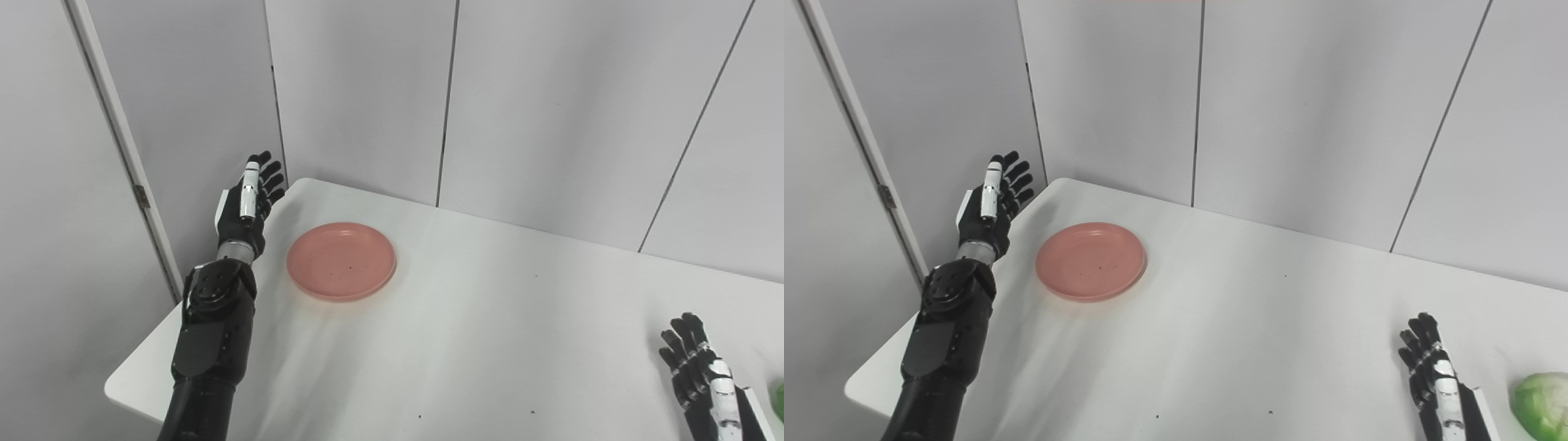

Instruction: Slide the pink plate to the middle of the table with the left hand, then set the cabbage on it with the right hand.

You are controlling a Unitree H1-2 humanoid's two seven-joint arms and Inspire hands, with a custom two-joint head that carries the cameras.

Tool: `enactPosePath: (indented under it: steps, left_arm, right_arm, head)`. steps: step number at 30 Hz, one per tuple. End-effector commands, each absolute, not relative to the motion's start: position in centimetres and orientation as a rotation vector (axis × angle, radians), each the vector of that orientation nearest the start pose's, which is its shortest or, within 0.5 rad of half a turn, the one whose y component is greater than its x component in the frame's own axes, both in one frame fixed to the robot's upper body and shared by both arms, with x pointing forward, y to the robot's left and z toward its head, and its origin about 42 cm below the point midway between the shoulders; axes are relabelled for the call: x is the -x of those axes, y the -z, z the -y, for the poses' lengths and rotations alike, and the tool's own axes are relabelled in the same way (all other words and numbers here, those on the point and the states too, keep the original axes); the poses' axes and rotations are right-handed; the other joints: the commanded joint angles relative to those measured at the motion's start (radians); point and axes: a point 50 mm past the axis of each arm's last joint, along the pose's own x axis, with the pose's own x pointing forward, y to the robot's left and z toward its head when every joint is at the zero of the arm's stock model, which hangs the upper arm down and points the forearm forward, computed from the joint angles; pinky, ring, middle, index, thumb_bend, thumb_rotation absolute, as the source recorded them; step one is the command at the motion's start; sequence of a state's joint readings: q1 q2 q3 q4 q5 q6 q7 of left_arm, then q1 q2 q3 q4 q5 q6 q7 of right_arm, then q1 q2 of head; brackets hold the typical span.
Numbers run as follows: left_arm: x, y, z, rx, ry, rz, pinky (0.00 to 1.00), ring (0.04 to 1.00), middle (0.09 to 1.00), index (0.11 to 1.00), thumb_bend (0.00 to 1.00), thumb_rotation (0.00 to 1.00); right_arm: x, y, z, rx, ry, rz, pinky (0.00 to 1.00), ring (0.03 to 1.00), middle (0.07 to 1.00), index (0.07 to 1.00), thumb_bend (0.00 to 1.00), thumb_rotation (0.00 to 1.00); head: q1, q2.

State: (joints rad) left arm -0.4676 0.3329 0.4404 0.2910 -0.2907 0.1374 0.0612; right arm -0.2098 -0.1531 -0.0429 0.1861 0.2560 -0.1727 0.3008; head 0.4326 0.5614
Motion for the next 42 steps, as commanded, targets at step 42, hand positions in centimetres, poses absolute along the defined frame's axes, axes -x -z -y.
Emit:
enactPosePath:
  steps: [42]
  left_arm:
    - [-45.6, -20.0, -43.2, 0.264, -0.43, 0.091, 0.94, 0.911, 0.903, 0.896, 0.36, 1.0]
  right_arm:
    - [-32.4, -10.2, 25.6, -0.09, -0.261, 0.109, 1.0, 0.979, 0.983, 0.987, 0.4, 1.0]
  head:
    - [0.005, 0.024]
